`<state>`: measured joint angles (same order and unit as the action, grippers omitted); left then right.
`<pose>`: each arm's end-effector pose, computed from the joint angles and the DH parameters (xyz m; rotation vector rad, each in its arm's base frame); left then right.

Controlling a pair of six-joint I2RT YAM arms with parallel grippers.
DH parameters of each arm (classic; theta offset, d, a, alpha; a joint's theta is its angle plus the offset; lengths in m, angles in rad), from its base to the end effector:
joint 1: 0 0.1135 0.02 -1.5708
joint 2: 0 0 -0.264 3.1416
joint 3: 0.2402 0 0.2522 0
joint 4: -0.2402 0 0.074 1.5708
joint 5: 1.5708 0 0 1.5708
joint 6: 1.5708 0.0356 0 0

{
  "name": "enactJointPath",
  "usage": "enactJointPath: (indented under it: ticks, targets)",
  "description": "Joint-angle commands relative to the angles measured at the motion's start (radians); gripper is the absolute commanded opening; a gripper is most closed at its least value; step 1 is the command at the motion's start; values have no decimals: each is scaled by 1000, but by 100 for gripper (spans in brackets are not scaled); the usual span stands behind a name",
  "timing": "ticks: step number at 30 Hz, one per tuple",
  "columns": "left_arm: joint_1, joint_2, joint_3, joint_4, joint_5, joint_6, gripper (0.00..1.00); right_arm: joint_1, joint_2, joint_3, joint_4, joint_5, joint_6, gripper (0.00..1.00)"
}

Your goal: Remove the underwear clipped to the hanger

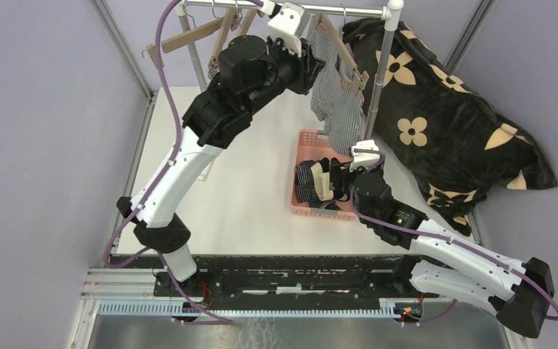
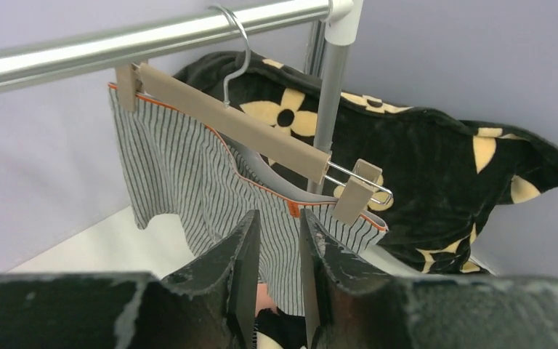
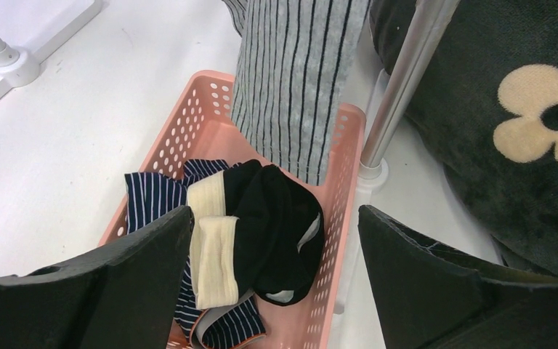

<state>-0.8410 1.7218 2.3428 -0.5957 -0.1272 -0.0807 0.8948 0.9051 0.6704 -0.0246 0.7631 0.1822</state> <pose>0.2256 -0.2454 0.5686 0.4894 1.5023 -0.6292 0.1478 0.1449 0.2969 -0.1000 1.7551 0.0842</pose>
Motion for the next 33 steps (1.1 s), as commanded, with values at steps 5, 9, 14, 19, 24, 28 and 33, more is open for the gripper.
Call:
enactJointPath:
  ticks: [5, 9, 14, 19, 24, 28, 33]
  targets:
    - [-21, 76, 54, 162, -24, 9, 50, 36, -30, -35, 38, -8, 9, 92]
    - [-23, 85, 1, 276, 5, -20, 50, 63, -15, -50, 57, -5, 11, 92]
    - [-21, 123, -7, 345, 3, -34, 52, 117, 5, -45, 67, 12, 0, 93]
    - [-22, 188, 27, 357, 24, -50, 52, 187, 44, -36, 85, 53, -30, 93]
    - [-21, 225, 48, 364, -10, -53, 53, 233, 74, -31, 96, 74, -44, 94]
    - [-20, 249, 76, 353, -46, -36, 53, 241, 67, -33, 93, 80, -47, 94]
    - [-19, 271, 76, 350, -72, -30, 53, 250, 37, -41, 81, 88, -47, 95]
